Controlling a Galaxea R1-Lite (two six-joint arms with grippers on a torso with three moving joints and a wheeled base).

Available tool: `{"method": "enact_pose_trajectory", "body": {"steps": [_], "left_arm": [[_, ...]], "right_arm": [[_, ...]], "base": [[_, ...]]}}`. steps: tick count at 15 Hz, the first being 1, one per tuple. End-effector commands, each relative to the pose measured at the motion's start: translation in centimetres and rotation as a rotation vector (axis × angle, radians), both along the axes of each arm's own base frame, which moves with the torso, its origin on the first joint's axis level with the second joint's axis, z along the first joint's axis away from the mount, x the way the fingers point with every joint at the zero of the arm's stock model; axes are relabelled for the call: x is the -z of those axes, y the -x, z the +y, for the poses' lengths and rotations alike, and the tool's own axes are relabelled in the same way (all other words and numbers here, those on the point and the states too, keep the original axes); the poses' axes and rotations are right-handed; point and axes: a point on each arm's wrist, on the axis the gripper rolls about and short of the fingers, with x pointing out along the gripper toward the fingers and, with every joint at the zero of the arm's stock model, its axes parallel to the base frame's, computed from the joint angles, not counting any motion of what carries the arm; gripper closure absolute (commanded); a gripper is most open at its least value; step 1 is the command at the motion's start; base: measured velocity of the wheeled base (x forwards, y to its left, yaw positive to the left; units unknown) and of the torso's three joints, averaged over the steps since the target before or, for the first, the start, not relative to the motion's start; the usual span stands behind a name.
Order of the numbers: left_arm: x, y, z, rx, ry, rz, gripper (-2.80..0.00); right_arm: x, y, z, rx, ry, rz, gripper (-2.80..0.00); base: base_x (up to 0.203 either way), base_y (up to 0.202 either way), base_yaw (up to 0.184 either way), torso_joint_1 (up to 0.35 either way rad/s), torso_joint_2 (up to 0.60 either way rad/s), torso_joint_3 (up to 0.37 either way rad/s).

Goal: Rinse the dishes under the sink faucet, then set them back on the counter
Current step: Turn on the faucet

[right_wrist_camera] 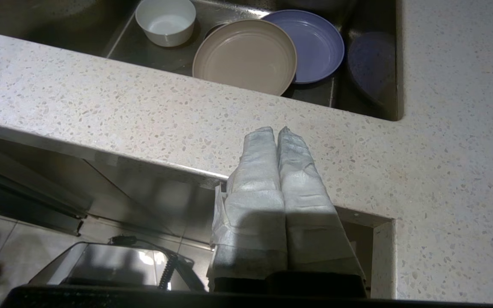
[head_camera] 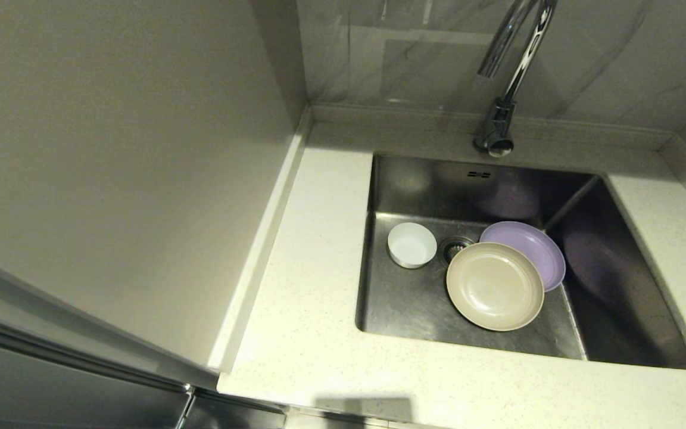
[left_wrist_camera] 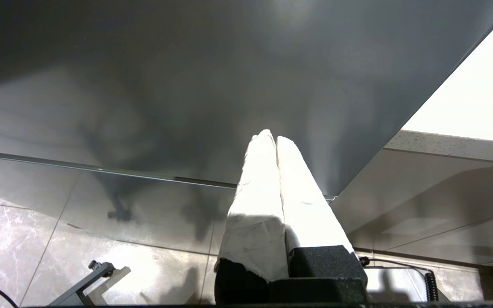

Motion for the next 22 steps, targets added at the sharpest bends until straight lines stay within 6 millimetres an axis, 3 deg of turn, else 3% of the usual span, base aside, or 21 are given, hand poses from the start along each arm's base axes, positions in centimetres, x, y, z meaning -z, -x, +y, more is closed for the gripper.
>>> {"method": "enact_pose_trajectory", "body": {"steps": [1,22], "left_arm": [[0.0,0.01,0.0,-0.001,0.0,-0.002,0.0],[0.0,0.01,0.0,-0.001,0.0,-0.002,0.0]], "right_arm": [[0.0,-0.01,0.0,-0.001,0.001,0.001,0.0],[0.0,-0.01,0.0,-0.001,0.001,0.001,0.0]], "base": [[0.0,0.0,0.0,0.0,0.0,0.0],[0.0,0.0,0.0,0.0,0.0,0.0]]}}
